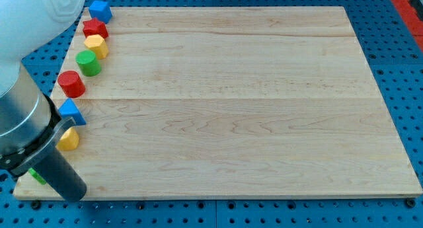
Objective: Nudge the green star a bit left
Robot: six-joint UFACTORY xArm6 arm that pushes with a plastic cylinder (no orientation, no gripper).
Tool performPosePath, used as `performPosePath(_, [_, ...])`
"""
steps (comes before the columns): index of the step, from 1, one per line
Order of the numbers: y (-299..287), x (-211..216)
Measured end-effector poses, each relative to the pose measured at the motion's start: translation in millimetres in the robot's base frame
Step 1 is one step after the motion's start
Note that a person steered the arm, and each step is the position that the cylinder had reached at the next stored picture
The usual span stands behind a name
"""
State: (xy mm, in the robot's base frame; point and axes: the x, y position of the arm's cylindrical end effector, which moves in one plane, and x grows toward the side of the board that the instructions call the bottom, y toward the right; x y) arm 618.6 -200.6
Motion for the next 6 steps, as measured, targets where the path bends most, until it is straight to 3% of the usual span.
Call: performPosePath(6, [-51.0,-1.3])
